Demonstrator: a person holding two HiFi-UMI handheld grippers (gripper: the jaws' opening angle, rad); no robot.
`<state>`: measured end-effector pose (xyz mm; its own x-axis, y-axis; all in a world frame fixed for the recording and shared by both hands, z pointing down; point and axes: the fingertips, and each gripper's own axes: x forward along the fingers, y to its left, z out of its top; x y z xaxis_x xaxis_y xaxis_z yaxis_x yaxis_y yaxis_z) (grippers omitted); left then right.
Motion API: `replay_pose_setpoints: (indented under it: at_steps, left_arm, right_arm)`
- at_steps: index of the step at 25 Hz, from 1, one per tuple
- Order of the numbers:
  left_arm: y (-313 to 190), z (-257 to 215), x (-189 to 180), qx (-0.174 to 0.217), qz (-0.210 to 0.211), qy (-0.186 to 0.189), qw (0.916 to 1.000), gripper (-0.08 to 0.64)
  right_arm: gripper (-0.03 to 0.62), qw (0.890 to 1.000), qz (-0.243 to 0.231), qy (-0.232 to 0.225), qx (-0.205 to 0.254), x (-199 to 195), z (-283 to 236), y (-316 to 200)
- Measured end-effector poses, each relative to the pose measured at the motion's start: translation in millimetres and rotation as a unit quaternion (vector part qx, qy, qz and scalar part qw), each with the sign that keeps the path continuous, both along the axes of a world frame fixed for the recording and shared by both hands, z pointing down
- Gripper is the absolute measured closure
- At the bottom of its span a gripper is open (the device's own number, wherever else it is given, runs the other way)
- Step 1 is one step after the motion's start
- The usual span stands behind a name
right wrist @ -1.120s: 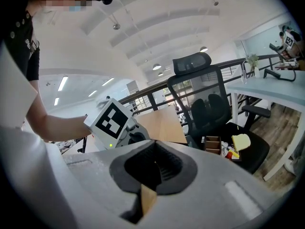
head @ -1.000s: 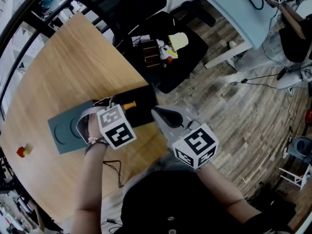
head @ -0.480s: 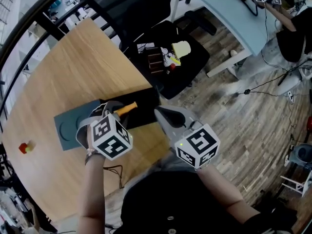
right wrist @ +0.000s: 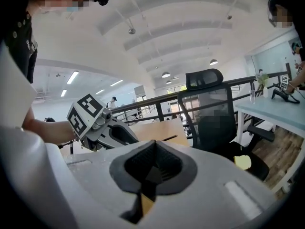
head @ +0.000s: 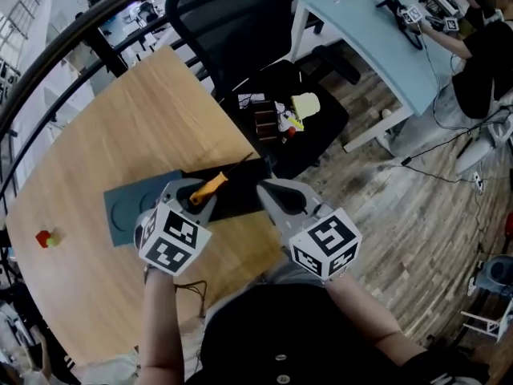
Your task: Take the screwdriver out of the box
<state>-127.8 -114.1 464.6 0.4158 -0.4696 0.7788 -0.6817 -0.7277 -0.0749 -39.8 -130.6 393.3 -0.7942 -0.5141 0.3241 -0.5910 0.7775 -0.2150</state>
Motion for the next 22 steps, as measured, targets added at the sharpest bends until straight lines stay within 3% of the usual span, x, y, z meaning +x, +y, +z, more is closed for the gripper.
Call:
replay_pose_setpoints:
  at_steps: [7,13,18,22]
  left_arm:
    - [-4,-52,-8,0.069,-0.039,0.094,0.9924,0.442]
    - [-2,-77,-13,0.121,-0.050,0.141,0.9813,0.442]
    - [-1,-106,-11,0.179,-0.061,0.216,0.9578,0.442]
    - [3,-132,-5,0.227,-0.067,0.281,0.9300,0.442]
  right_arm:
    - [0.595,1.000,-0.020,-0.002,0.017,-17,-19,-1]
    - [0.595,0.999,-0.035,-0.012,0.038,-34,-40,-3]
    - [0.595,0.997,-0.049,-0.012,0.057,-44,-54,-7]
    - [0.595,0.996,-0.055,-0.029,0.058,-50,-65,-6]
